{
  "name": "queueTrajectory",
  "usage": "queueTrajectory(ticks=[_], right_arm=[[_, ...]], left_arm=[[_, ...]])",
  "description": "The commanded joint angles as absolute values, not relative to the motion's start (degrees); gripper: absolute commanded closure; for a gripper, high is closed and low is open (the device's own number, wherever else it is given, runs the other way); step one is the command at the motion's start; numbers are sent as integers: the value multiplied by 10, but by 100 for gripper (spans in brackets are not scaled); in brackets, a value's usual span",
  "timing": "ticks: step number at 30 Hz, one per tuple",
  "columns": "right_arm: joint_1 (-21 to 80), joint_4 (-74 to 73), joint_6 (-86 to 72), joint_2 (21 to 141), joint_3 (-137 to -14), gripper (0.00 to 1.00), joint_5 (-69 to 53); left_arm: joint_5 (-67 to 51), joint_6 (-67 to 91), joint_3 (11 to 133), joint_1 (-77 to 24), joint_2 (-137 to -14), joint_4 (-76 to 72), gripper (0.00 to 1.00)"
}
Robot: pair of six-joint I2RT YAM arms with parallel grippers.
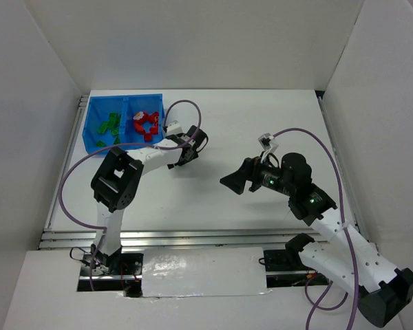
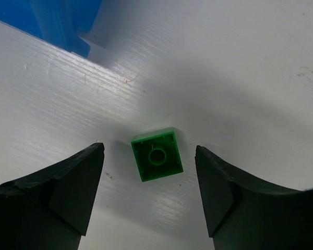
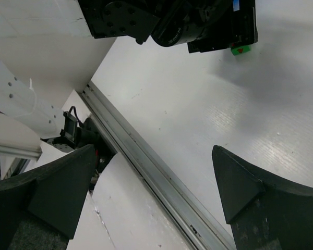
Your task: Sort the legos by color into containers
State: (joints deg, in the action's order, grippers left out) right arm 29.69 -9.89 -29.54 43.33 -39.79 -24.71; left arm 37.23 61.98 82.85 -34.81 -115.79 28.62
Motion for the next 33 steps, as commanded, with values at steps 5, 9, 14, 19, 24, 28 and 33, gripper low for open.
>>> queueTrajectory(ticks=[5,9,14,19,24,28,33], right_arm=[[294,-88,-286,425,-399,1,-250],[295,-92,-282,420,-404,1,-249],[295,-96,-278,420,-408,0,-248],[294,-88,-282,424,-409,0,-243],[294,-69,-299,425,-402,0,-255],[294,-83,-292,424,-409,0,-255],[295,-94,-281,422,-415,1,-263]], left_arm=[[364,623,824,-345,-1180,265,49],[355,611,815,-338,-1172,257,62],[343,568,771,-347,-1082,231,100],[369,540,716,-320,-898,201,100],[371,518,757,-184,-874,239,100],[331,504,799,-67,-921,241,99],[319,476,873,-4,-985,237,85]])
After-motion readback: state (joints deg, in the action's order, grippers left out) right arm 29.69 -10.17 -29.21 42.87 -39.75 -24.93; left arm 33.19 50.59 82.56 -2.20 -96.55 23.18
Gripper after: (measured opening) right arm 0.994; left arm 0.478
